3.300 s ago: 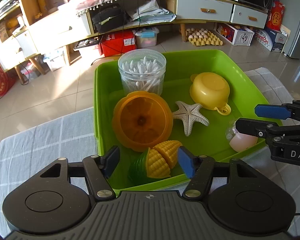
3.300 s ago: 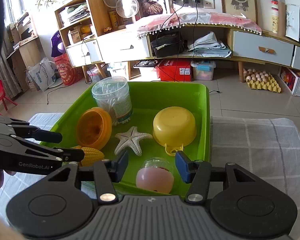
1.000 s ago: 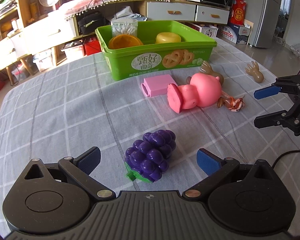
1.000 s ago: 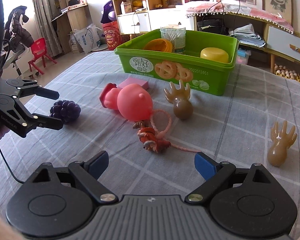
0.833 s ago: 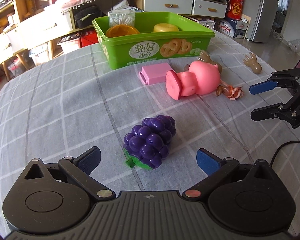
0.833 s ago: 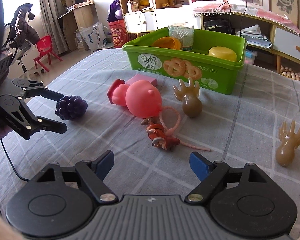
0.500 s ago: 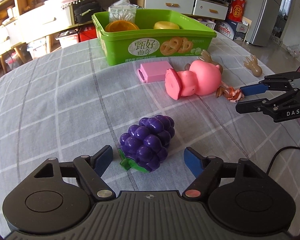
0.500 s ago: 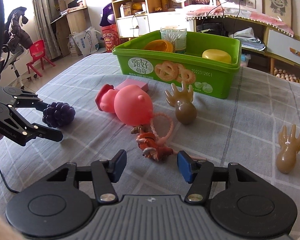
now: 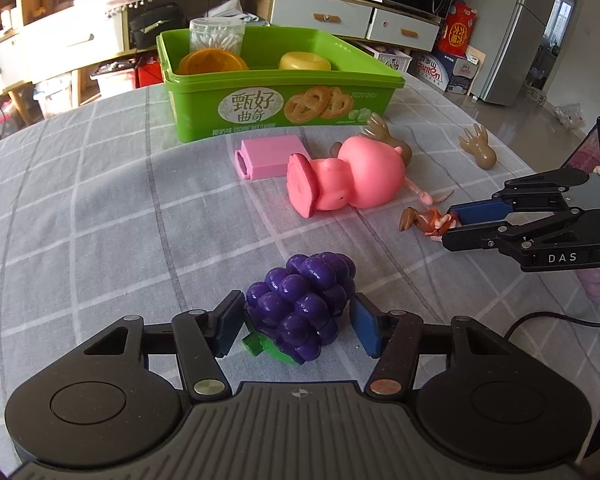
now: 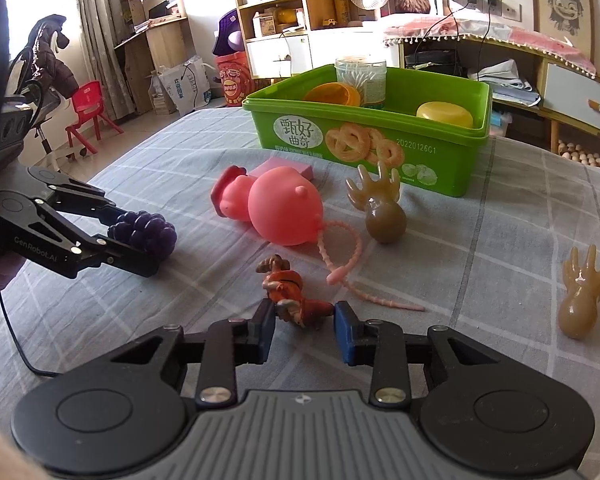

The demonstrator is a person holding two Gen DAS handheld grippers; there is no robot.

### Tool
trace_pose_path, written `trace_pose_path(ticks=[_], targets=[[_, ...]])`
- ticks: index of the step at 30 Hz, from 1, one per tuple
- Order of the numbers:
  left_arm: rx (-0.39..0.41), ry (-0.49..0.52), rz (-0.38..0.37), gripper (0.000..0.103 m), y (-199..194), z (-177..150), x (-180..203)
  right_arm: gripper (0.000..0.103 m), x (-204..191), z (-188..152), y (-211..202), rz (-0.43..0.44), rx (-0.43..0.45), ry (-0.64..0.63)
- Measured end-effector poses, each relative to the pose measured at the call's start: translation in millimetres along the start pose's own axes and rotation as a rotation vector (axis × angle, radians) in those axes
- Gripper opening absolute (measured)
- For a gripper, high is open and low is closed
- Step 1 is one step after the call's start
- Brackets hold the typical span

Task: Organize rigid objects
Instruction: 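Grasp the purple grapes with the left gripper while the right grasps the orange figurine, then carry the grapes and orange figurine over the green bin with both grippers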

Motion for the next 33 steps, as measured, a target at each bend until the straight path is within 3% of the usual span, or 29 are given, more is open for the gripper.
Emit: trace_pose_path(ticks=[5,7,9,12,20,25,33], targets=[[0.000,0.034,-0.009,0.060,2.5,-0.8,8.0,0.009,-6.3,-7.5,-3.6,0.021,-0.010,-0.025],[-0.008,0.035,-0.031,0.072,4.1,-1.2,8.5,0.013,-6.7,-8.1,-3.5,0.029,-0.009,-0.023],[-0.013,0.047,-0.029,0.075,4.9,-0.9,10.5,0.026,-7.6,-7.1,-2.2,0.049,-0.011,-0.021],[-0.012,0.073,-0.024,0.076,6.9,-1.5,12.5,0.032,-10.7,-5.1,1.5,0.050,-0.007,-0.028],[0.000,0.096,-0.030,0.074,5.7,-3.4,10.9,0.032,-11.0,-2.6,5.4,0.032,0.010,-0.025],[-0.007,0.072,-0.043,0.061,4.5,1.1,7.9,0.031,-13.8,-3.3,4.6,0.022,0.009,-0.044],[-0.028,0.039,-0.057,0.059,6.3,8.1,10.8,0.011,-12.4,-0.4,4.6,0.016,-0.001,-0.041]])
Point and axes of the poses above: each gripper's, at about its wrist camera, not at the fingertips, and y roughly the way its jaws point, x to its right, z to its top, the point moved 2 cm from there along y, roughly the way its jaws point, and after that the axes turned 2 degrees about -x, right-handed, at the moved point
